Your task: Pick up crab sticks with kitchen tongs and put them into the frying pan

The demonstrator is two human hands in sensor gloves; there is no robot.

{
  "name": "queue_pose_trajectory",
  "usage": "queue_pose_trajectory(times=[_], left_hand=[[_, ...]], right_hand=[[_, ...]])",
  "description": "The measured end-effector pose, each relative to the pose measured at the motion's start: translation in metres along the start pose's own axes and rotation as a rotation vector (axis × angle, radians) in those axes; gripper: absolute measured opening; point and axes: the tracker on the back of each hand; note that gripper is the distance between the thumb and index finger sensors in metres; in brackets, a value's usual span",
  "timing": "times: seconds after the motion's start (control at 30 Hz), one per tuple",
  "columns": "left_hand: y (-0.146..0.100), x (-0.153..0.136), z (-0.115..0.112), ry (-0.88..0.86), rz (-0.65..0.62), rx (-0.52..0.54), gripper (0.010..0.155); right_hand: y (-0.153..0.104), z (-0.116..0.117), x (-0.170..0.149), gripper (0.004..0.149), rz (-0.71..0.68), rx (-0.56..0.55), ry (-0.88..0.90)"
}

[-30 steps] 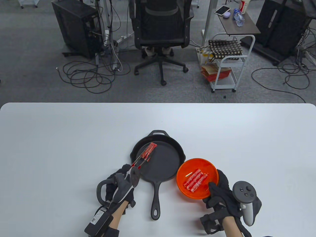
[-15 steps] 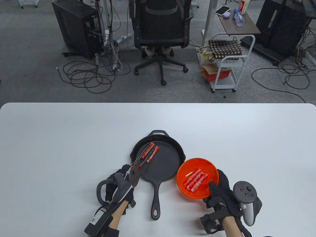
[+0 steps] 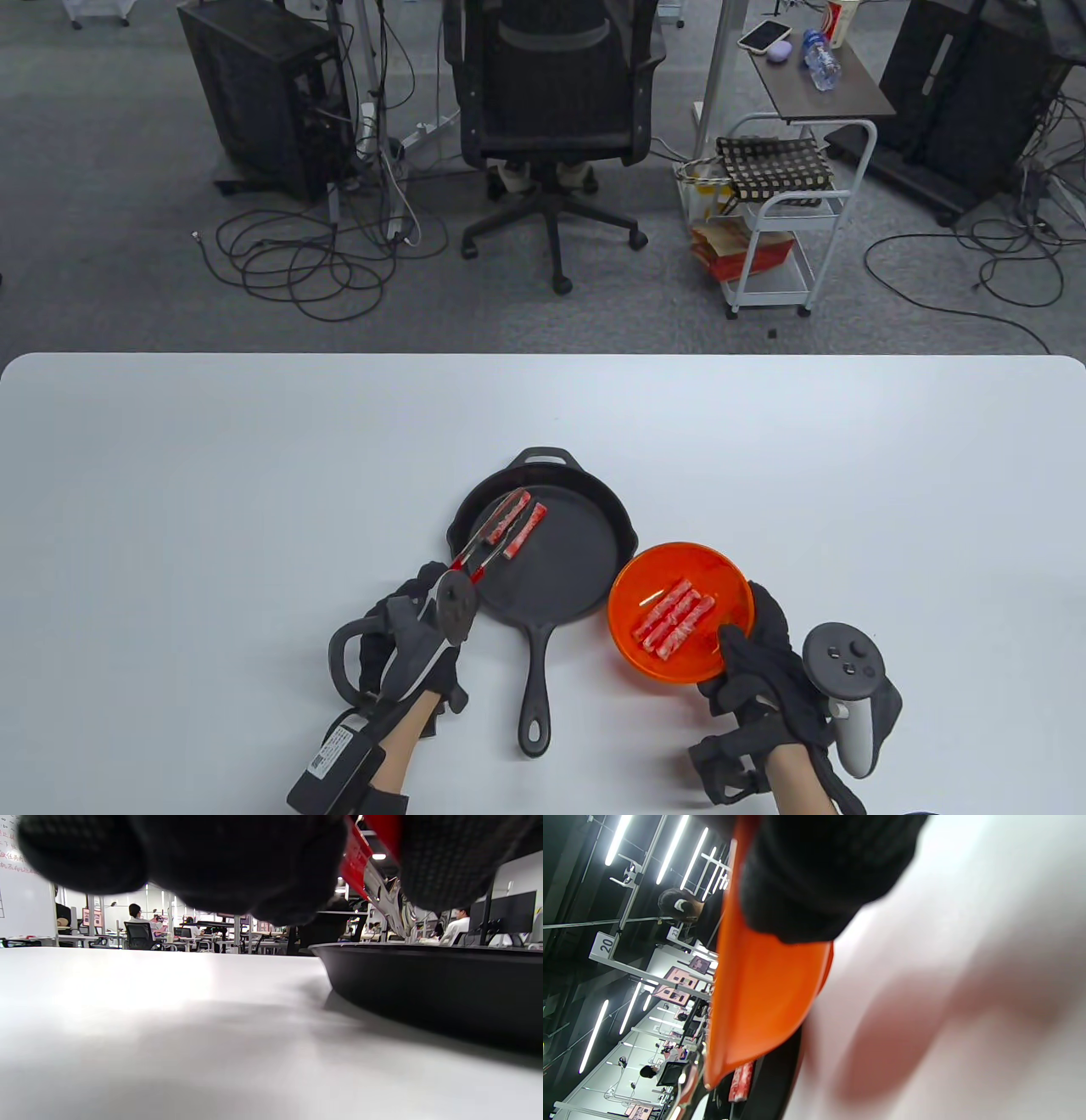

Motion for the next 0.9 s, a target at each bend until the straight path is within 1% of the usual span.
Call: queue_pose_trajectory(times=[0.13, 0.3, 0.47, 0.63, 0.9], left_hand=[[-0.010, 0.006, 0.012, -0.066, -0.043, 0.019, 0.076], [-0.032, 0.021, 0.027, -0.154, -0.137, 0.014, 0.076], [-0.052, 0.037, 0.038, -0.183, -0.239, 0.016, 0.076], [-0.064, 0.048, 0.040, -0.199, -0.305, -0.033, 0.076], [-0.074, 0.060, 0.035, -0.156, -0.368, -0.108, 0.076]], right_hand=[[0.000, -0.001, 0.000, 0.064, -0.002, -0.004, 0.010], [0.000, -0.002, 0.000, 0.064, -0.004, -0.005, 0.010], [0.000, -0.002, 0.000, 0.064, -0.004, -0.005, 0.010], [0.000, -0.002, 0.000, 0.064, -0.004, -0.005, 0.010], [0.000, -0.002, 0.000, 0.064, -0.004, -0.005, 0.010]])
Point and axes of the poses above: the tracker on the back of each hand, its own x axis roughly to the thumb side, its own y axis roughly from the wrist to the fingertips, z = x × y, and after that the axes turned 7 degrees about z, right-handed
